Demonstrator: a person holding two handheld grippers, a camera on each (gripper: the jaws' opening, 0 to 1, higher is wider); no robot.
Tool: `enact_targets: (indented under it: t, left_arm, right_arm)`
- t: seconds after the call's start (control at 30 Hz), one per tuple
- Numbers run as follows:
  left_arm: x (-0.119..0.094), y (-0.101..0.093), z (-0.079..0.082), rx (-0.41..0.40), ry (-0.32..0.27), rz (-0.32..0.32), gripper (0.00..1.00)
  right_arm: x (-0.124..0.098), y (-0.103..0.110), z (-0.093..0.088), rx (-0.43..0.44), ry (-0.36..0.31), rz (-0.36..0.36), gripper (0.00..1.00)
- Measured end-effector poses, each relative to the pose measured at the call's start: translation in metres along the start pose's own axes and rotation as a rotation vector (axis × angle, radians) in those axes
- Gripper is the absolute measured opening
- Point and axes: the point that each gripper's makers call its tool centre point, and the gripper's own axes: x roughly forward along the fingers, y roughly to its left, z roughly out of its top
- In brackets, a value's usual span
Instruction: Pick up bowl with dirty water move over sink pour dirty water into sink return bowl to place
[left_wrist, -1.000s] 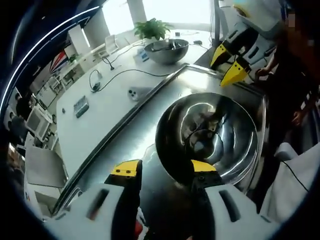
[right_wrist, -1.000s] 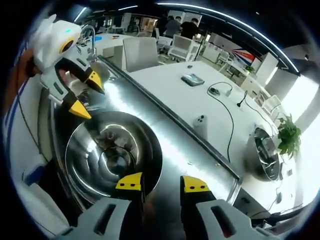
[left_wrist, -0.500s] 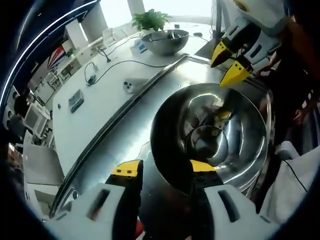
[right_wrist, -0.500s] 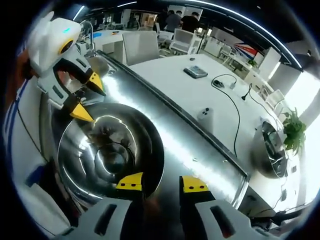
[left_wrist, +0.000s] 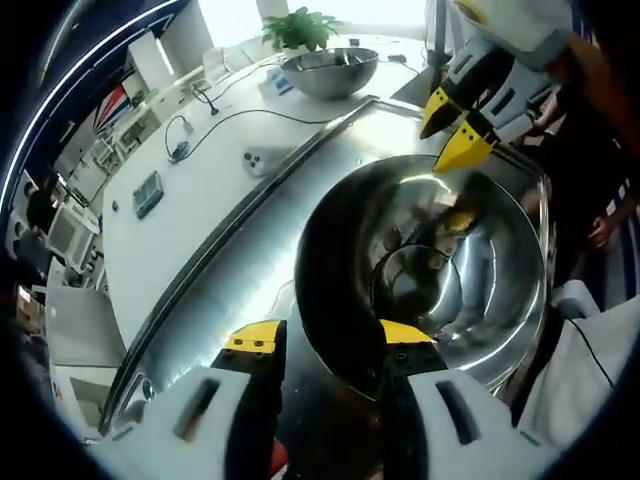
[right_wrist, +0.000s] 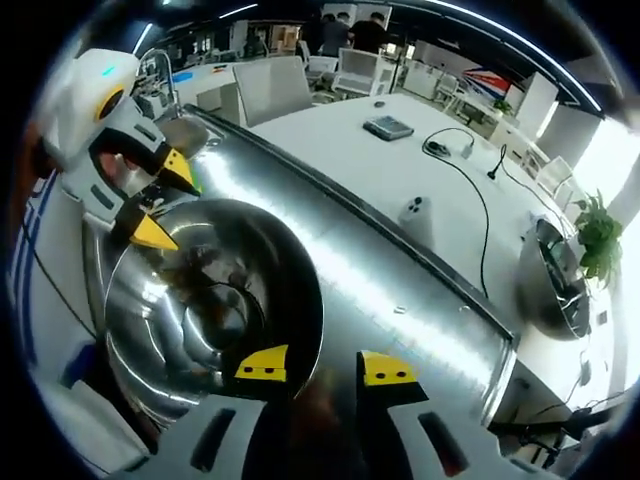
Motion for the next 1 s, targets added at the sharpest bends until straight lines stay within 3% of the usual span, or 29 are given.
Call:
enact_targets:
  t: [0.77,1.0]
  left_arm:
    - [0.009,-0.005,-0.007,0.008,0.037,0.01,0.28]
    - [0.011,0.006,-0.01,-0.031,0.083,0.042,0.17]
  right_arm:
    - [0.016,0.02,-0.016,0.029,0.043,0.048,0.13]
    - [0.018,0.021,-0.018,0.091,0.101,0.047,0.05]
